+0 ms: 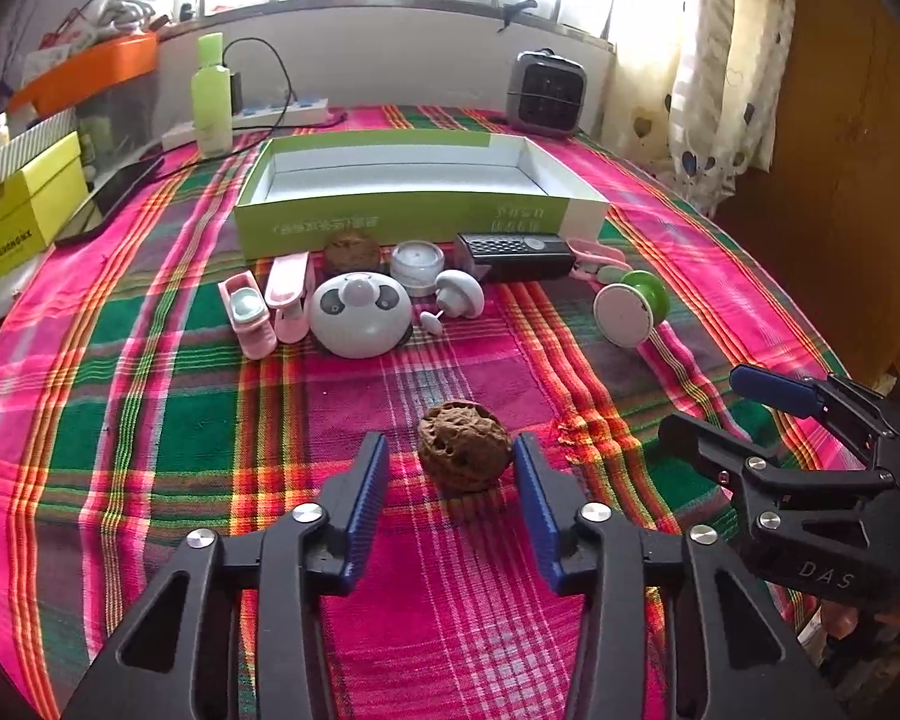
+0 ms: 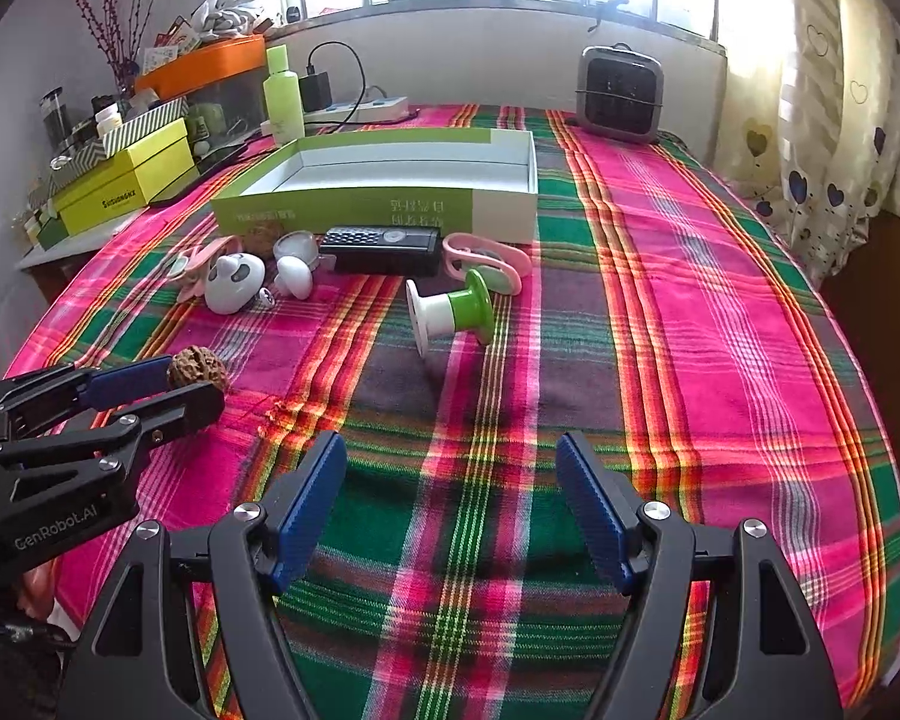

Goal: Organize objects
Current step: 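Grasp the walnut with the left tool while the right tool grasps the green-white spool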

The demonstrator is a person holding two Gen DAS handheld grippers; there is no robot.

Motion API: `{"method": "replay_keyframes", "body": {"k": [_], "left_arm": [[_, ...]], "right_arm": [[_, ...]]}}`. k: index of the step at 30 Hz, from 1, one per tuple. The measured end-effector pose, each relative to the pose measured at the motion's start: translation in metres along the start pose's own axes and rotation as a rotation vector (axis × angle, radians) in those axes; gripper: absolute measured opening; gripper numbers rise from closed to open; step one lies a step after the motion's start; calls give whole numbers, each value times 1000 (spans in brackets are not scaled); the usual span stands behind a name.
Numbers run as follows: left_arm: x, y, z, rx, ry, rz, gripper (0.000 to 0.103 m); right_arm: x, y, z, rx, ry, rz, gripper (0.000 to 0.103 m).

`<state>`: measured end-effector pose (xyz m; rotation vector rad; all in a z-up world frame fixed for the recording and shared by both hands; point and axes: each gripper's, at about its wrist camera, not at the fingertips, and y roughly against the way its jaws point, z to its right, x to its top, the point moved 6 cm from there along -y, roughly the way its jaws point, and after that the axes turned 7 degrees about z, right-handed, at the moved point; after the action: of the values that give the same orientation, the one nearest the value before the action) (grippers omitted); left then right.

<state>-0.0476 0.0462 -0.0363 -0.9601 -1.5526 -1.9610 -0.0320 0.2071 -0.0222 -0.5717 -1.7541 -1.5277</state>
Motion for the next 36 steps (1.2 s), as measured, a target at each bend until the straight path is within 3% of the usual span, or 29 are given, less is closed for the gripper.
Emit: {"method": "replay_keyframes", "body": {"k": [2, 17, 30, 36], "left_arm": [[1, -1, -3, 3, 2, 1, 30], [9, -9, -16, 9, 20, 6, 30], [11, -12, -18, 4, 27, 3, 30], [14, -15, -20, 3, 19, 5, 30]], "right_arm": [[3, -1, 1, 7, -4, 3, 73], [34, -20, 9, 20, -1, 25, 64], [39, -36, 5, 40, 15, -11, 35], [40, -37, 4, 39, 16, -12, 35]]}}
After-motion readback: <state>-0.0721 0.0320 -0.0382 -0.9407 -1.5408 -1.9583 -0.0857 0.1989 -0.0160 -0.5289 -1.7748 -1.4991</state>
